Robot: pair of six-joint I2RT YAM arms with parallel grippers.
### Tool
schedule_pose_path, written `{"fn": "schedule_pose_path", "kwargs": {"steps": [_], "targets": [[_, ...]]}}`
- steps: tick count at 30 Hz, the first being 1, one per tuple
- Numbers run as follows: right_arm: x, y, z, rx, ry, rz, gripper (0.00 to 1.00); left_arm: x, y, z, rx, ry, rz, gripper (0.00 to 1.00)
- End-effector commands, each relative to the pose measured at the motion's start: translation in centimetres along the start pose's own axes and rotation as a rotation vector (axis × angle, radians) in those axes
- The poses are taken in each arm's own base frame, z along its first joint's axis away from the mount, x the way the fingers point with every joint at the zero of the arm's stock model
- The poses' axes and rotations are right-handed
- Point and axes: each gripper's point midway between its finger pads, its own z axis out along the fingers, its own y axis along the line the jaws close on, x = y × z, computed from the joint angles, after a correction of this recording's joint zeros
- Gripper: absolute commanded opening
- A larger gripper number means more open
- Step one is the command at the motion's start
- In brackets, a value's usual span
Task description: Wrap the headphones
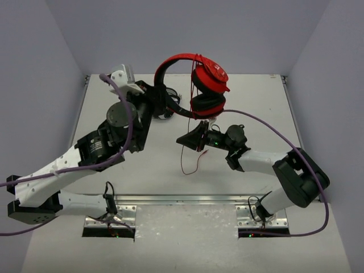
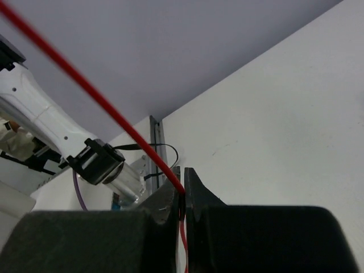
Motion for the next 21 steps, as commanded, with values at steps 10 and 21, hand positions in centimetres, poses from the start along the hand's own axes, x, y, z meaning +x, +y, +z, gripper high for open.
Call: {"fn": "schedule_pose_path", "kwargs": {"steps": [10,21], "targets": [[4.5,6.9,-0.7,0.006,0.095,-0.164,0.01,-3.5,8.1,8.9,-0.349,-0.120,-0.021,0.01],[1.5,9.5,0.3,0.172,0.401,-0.396,0.01,7.8,18.6,9.0,-0.632,0.011,0.205,0.00]]}}
